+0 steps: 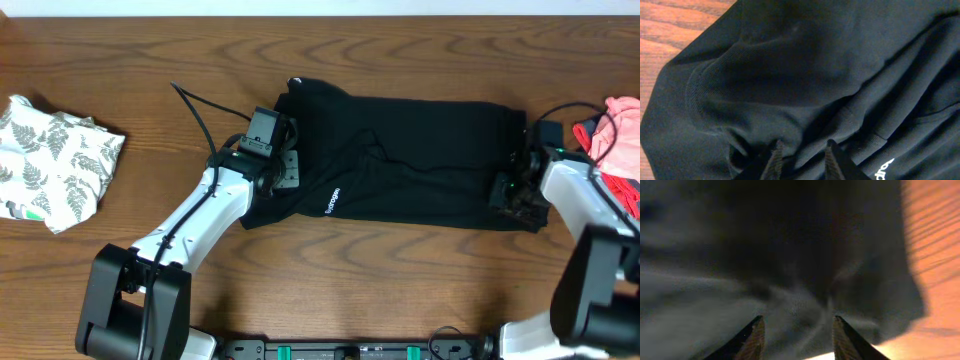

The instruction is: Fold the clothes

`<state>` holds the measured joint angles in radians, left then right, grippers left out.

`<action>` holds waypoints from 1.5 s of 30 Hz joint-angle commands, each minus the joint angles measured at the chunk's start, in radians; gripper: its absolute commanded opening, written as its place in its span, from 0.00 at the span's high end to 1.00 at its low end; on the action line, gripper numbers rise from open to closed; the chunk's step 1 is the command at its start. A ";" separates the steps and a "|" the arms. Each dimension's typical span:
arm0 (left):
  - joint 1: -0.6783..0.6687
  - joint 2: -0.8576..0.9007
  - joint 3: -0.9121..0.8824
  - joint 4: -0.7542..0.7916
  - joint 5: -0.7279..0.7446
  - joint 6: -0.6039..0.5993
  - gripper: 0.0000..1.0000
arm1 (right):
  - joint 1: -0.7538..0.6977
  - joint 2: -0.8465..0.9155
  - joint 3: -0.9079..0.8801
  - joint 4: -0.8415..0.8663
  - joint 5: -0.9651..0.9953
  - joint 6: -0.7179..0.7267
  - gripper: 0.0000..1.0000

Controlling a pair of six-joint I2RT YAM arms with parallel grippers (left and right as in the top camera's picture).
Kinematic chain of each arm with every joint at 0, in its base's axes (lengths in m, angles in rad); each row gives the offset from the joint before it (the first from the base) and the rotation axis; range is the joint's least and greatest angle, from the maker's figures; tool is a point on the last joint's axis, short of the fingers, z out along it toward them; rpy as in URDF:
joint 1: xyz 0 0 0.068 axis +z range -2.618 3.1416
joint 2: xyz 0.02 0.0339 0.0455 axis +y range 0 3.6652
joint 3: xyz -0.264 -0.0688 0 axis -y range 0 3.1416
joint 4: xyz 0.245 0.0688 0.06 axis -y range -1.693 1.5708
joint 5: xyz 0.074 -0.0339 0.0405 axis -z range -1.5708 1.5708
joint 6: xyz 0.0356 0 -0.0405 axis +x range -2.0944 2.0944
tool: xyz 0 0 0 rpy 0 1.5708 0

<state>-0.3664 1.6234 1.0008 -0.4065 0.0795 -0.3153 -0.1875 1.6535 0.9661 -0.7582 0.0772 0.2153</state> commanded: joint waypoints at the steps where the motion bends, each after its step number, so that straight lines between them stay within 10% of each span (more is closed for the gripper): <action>1: 0.006 0.025 -0.002 0.003 0.004 0.000 0.73 | -0.008 -0.106 0.036 0.001 0.019 -0.014 0.56; 15: -0.013 0.050 -0.002 -0.298 0.171 0.000 0.62 | -0.008 -0.127 0.006 -0.003 0.019 -0.015 0.55; 45: -0.179 0.072 -0.002 -0.153 -0.152 0.244 0.50 | -0.008 -0.127 0.006 -0.005 0.019 -0.015 0.55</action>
<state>-0.5396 1.6859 0.9974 -0.5632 -0.0116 -0.1047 -0.1875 1.5230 0.9787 -0.7631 0.0834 0.2153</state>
